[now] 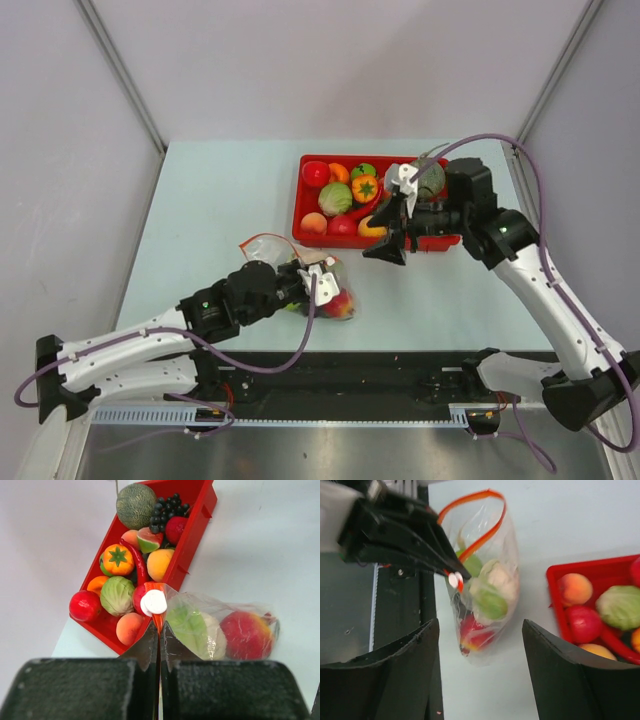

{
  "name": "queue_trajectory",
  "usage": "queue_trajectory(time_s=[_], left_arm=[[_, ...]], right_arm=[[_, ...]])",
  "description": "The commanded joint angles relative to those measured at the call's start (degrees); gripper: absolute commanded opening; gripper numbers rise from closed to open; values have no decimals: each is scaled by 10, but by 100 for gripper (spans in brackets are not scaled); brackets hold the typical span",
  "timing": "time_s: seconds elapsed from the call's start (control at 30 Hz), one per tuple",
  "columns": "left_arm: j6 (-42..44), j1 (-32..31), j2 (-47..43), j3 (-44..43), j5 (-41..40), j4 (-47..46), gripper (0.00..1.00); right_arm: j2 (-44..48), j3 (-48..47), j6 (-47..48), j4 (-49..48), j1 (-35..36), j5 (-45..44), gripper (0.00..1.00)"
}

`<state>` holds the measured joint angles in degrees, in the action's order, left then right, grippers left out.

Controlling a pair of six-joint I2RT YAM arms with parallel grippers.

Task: Place the food in the zip-top bag and seal the zipper
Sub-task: Adjust the zipper food storage bag at the center of the board, then zip the zipper food storage bag at the center of the board.

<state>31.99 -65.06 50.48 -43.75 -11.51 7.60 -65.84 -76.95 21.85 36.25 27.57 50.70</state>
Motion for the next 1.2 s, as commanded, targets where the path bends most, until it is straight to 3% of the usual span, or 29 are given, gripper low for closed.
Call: queue_trajectory(time_s=[0.0, 0.33, 0.73, 0.83, 1.0, 1.07, 1.17], left_arm=[[3, 2, -42, 9, 25, -72, 0], [9, 2, -52, 36, 39, -97, 0], [11, 2, -48, 38, 54, -101, 0], [12, 2, -47, 40, 54, -104, 0], [11, 2, -48, 40, 49, -101, 1], [4, 2, -49, 39, 47, -95, 8], [-19, 5, -54, 17, 42, -46, 32]], right_arm=[[-7, 51, 37, -19, 21, 34, 71], [21, 158, 22, -172, 87, 27, 59], [-17, 162, -7, -242, 124, -8, 43], [-20, 161, -12, -252, 129, -8, 35], [-18, 162, 5, -237, 130, -21, 4], [-17, 162, 5, -231, 130, -31, 0], [-8, 162, 12, -219, 129, -53, 0]])
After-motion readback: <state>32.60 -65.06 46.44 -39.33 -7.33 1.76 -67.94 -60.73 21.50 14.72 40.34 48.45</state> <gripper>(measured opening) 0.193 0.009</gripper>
